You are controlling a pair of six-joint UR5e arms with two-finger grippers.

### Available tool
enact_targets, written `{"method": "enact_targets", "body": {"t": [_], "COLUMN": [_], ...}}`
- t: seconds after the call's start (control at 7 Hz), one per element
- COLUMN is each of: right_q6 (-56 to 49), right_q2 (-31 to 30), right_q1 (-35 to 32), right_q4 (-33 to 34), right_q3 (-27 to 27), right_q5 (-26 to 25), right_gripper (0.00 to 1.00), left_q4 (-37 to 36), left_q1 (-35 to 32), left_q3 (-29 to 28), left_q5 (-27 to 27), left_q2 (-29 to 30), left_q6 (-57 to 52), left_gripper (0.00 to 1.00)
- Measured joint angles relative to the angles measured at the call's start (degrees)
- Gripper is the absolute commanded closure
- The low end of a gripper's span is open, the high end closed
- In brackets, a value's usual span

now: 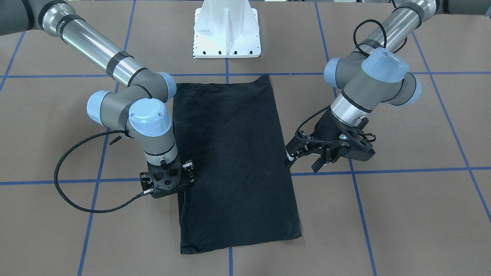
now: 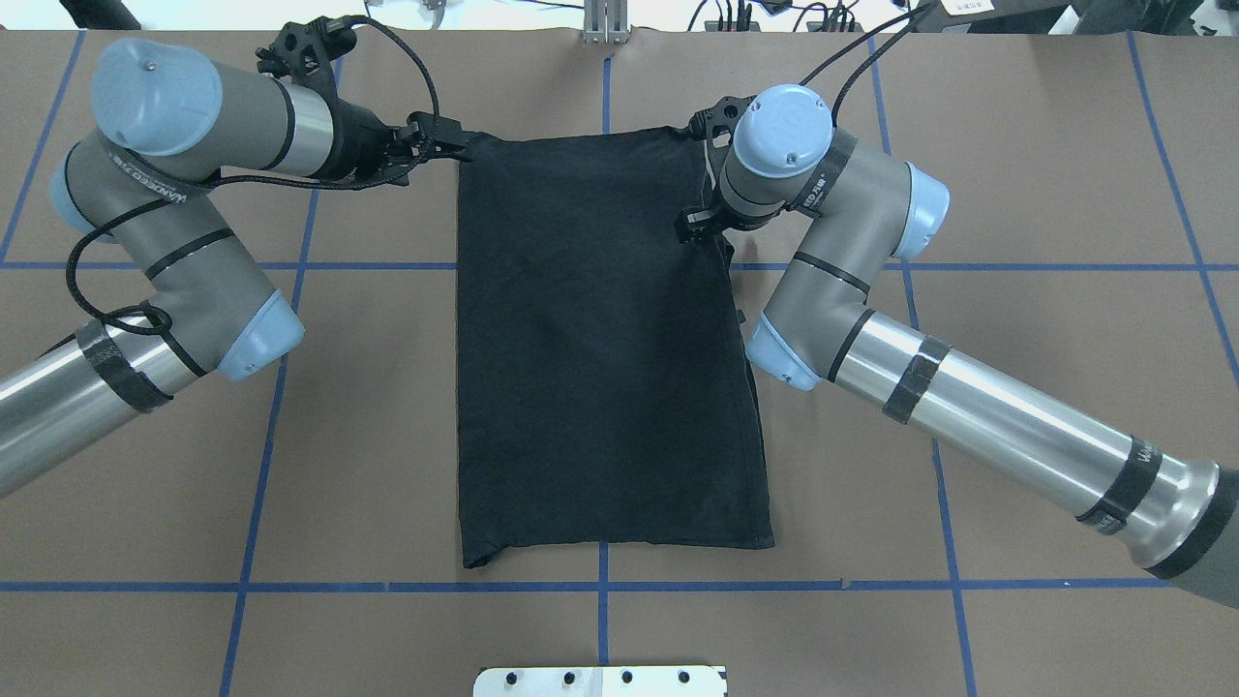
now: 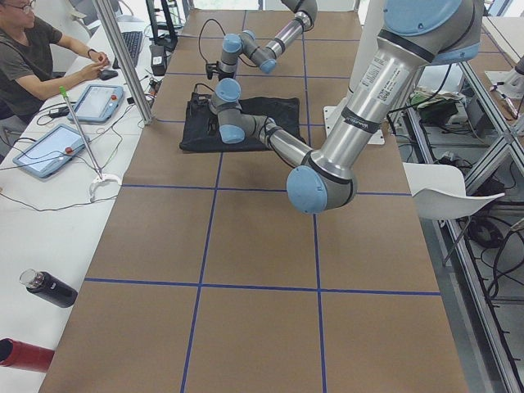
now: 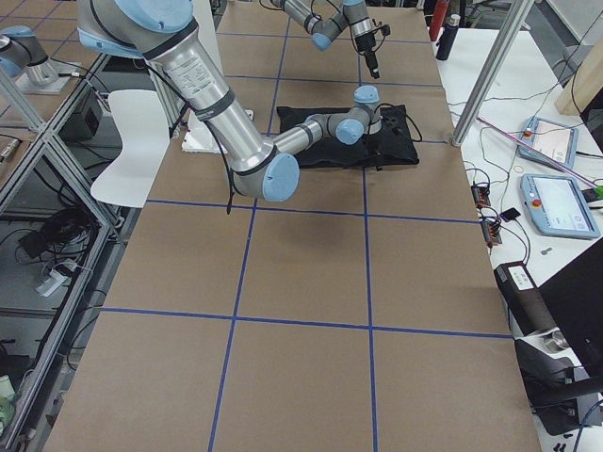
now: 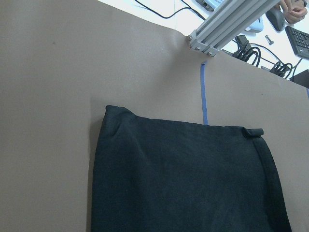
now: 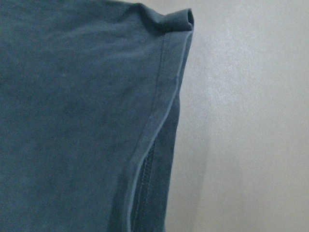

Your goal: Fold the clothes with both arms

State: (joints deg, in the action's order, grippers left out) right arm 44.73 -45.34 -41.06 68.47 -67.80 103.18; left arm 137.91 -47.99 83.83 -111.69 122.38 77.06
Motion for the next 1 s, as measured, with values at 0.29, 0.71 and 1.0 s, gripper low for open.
{"method": "enact_targets", "body": {"t": [0.29, 0.71, 1.0], "right_q6": [0.0, -0.5, -0.9], "right_q2": [0.9, 0.9, 0.8], "right_q1": [-0.4, -1.6, -2.5], "right_q4": [-0.7, -1.0, -1.0], "right_q3": [2.1, 3.5, 3.5], "right_q5": [-0.2, 0.1, 0.7], "right_gripper": [0.00, 0.00, 0.00], "left_q4": [0.0, 0.0, 0.0], "left_q1": [0.0, 0.0, 0.0], "left_q3": [0.1, 0.1, 0.1], "left_q5": [0.1, 0.1, 0.1], "left_q2": [-0.1, -0.1, -0.3], "left_q6": [-0.1, 0.0, -0.1], "left_gripper": [0.00, 0.00, 0.00]}}
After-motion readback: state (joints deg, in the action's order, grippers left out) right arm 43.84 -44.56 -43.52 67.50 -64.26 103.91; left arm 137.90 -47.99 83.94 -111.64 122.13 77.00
